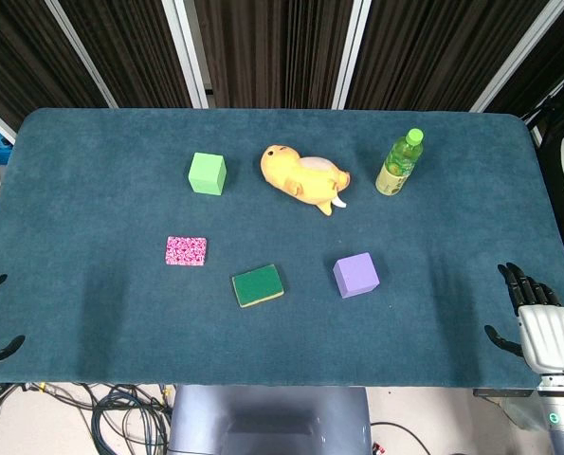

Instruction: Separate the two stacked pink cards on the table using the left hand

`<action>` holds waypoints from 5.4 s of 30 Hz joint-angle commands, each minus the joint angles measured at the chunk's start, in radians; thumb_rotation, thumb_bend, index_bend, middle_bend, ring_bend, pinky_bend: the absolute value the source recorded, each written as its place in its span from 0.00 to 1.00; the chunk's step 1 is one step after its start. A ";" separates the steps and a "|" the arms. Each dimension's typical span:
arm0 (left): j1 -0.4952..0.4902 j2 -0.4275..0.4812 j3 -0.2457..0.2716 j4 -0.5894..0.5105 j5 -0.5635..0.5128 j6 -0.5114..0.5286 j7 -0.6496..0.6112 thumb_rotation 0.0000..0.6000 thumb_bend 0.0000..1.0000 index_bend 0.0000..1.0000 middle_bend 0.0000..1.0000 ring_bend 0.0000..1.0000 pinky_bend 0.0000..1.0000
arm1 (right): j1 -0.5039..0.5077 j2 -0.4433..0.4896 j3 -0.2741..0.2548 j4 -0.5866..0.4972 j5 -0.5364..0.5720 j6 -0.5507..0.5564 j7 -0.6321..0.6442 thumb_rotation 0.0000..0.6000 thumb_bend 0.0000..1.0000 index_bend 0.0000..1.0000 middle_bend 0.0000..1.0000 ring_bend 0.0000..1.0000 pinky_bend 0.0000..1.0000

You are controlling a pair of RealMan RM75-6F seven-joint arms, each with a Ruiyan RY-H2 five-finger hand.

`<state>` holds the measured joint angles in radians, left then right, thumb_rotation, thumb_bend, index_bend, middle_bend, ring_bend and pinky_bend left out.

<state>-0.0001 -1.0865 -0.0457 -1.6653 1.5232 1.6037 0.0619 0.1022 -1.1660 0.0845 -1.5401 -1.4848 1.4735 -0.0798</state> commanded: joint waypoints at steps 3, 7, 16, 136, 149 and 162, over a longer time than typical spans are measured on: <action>0.002 0.006 0.000 -0.004 -0.007 -0.003 -0.002 1.00 0.12 0.22 0.14 0.00 0.00 | 0.000 -0.001 0.000 -0.002 -0.003 0.004 -0.008 1.00 0.20 0.03 0.08 0.15 0.22; 0.002 0.005 -0.002 -0.003 -0.009 -0.001 -0.001 1.00 0.12 0.22 0.14 0.00 0.00 | -0.001 0.001 -0.002 -0.006 -0.002 0.001 -0.006 1.00 0.20 0.03 0.08 0.15 0.22; -0.007 0.002 0.001 -0.003 -0.006 -0.021 -0.013 1.00 0.12 0.22 0.14 0.00 0.00 | -0.004 0.006 -0.002 -0.009 -0.001 0.005 -0.003 1.00 0.20 0.03 0.08 0.15 0.22; -1.091 -0.336 -0.016 0.221 -1.163 -0.807 0.550 1.00 0.26 0.44 0.15 0.00 0.00 | 0.010 0.028 -0.003 0.005 0.044 -0.062 0.058 1.00 0.20 0.03 0.08 0.15 0.22; -1.099 -0.326 -0.008 0.211 -1.172 -0.806 0.554 1.00 0.26 0.45 0.15 0.00 0.00 | 0.010 0.031 -0.004 0.001 0.046 -0.063 0.056 1.00 0.20 0.03 0.08 0.15 0.22; -1.099 -0.325 -0.015 0.205 -1.162 -0.797 0.543 1.00 0.26 0.46 0.15 0.00 0.00 | 0.008 0.031 -0.003 0.002 0.046 -0.059 0.059 1.00 0.20 0.03 0.08 0.15 0.22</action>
<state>-1.0985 -1.4113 -0.0604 -1.4605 0.3614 0.8058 0.6047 0.1105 -1.1347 0.0813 -1.5380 -1.4391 1.4142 -0.0204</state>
